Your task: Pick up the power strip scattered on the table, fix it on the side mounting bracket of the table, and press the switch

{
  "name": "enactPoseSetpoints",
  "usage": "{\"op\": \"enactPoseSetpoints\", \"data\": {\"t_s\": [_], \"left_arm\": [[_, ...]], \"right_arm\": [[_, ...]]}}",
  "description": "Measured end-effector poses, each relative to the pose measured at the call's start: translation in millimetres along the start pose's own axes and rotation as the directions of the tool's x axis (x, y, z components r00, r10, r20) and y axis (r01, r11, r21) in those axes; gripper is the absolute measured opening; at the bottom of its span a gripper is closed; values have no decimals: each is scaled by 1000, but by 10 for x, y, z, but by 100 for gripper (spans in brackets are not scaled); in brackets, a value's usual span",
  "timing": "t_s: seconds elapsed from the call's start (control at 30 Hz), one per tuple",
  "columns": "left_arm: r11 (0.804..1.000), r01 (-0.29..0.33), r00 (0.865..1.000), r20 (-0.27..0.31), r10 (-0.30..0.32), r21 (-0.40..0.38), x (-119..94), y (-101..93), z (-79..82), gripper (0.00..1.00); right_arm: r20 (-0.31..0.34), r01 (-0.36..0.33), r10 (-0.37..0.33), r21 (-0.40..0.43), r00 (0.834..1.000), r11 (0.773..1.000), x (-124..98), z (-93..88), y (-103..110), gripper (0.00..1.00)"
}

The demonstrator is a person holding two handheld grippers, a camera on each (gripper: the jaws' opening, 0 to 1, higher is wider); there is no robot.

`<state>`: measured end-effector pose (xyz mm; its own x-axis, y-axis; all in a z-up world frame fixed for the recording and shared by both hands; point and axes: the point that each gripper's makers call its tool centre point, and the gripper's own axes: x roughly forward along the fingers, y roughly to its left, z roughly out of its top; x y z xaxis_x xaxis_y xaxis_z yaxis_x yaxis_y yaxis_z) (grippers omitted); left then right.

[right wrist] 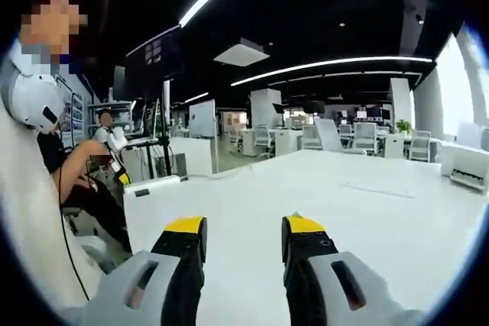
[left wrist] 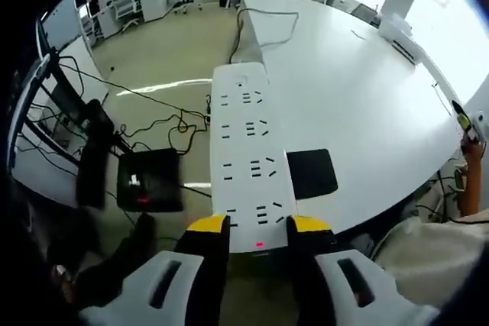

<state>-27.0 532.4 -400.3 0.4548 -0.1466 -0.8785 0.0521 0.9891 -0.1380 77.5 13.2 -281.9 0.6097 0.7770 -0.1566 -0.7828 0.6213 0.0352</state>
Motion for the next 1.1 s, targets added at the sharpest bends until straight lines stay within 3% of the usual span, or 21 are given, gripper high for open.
{"op": "enactPoseSetpoints", "data": {"t_s": [0.23,0.7,1.1], "left_arm": [[1000,4,1000,-24,-3,13,9,2,3,34],[1000,-2,997,-71,4,26,21,-20,-8,34],[999,6,997,-83,-2,44,29,-16,7,34]], "right_arm": [[-67,-52,49,-50,997,997,151,104,90,31],[-96,-130,119,-113,988,985,488,316,285,28],[-112,-168,152,-147,982,975,784,569,300,28]]}}
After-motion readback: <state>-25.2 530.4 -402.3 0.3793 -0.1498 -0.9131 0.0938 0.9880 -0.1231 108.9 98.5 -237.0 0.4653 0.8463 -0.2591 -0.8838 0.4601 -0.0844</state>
